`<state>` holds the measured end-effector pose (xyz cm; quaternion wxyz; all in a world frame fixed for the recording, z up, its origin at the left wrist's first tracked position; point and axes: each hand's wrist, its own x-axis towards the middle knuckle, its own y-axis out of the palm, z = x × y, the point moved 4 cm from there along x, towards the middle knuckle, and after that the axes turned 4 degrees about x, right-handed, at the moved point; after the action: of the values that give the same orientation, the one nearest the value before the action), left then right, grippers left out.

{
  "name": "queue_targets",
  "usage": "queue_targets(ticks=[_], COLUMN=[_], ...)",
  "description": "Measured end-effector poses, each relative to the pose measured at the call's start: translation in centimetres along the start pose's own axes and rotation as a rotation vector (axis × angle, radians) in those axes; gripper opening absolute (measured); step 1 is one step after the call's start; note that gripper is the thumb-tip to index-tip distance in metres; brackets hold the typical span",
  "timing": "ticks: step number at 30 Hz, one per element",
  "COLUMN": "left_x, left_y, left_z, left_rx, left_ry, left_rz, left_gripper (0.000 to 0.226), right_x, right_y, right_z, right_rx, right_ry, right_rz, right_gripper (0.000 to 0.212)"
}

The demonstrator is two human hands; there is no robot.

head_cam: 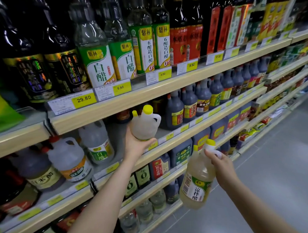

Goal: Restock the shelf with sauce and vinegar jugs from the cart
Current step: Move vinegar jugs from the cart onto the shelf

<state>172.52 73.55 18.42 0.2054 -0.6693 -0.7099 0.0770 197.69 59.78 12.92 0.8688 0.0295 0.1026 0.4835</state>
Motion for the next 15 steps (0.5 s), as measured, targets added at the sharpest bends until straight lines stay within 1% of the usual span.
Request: queue_targets(ticks=[2, 5, 7, 8, 11, 13, 15], left_x=[0.8, 2.0, 2.7, 3.0, 3.9, 4.2, 4.3], left_y=[0.6, 1.5, 2.1, 2.3, 3.1, 3.3, 3.2], left_z=[0.8, 2.3, 3.1, 3.5, 3.7, 3.5, 3.4], left_rx=[0.003, 0.005, 0.011, 0.001, 0.017, 0.024, 0.042], left_ry=[-0.025, -0.096, -0.169, -0.203, -0.239, -0.267, -0.306], left_rz=[-0.056, -0.143, -0.165, -0.167, -0.162, -0.182, -0.196], left_gripper=[0.094, 0.095, 0.09, 0.087, 0.079, 0.086, 0.097], right_x=[1.2, 2.8, 4.2, 4.8, 7.0, 8.1, 9.1], right_y=[0.3, 0.8, 1.1, 1.3, 1.4, 1.6, 2.0], right_z=[0.2, 0.7, 0.7, 0.7, 0.0, -0.1, 0.2], right_rx=[-0.024, -0.049, -0.06, -0.061, -0.051, -0.065, -0.082], right_ry=[-0.002, -0.018, -0.011, -0.007, 0.017, 0.038, 0.048], right_rz=[0.057, 0.11, 0.147, 0.183, 0.258, 0.304, 0.347], right_gripper=[0.028, 0.016, 0.015, 0.018, 0.038, 0.045, 0.046])
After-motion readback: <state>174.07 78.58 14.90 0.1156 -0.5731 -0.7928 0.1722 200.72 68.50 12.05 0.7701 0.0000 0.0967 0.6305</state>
